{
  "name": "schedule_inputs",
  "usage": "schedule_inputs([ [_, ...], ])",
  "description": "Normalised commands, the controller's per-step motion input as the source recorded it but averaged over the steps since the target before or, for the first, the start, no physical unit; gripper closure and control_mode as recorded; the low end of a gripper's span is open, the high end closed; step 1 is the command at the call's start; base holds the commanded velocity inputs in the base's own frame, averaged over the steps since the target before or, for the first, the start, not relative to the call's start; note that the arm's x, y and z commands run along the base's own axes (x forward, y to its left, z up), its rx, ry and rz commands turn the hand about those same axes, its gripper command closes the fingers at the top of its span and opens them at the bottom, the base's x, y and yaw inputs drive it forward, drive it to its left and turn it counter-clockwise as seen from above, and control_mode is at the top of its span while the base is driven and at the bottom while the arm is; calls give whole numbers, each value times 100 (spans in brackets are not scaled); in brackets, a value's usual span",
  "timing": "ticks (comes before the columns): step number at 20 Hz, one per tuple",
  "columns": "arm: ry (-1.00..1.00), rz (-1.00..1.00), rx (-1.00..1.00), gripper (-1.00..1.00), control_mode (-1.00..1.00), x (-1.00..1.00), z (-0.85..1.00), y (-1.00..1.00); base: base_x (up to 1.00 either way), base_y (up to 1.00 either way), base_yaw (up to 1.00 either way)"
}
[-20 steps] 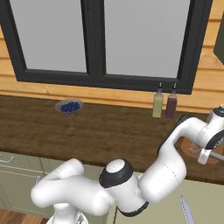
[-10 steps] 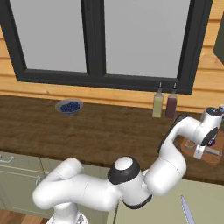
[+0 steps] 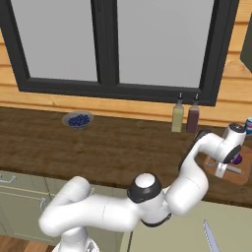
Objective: Place the appropriate cutting tool for cutting the eggplant skin on the cutting board.
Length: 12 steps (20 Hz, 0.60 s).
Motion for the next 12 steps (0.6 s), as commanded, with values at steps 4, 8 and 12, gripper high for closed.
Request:
schedule_inputs([
  [4, 0, 2, 1, -100, -100, 31, -58, 0, 0, 0, 0],
  [8, -1, 1, 1, -100, -100, 10, -32, 0, 0, 0, 0],
  [12, -6, 1, 0, -100, -100, -8, 2, 0, 0, 0, 0],
])
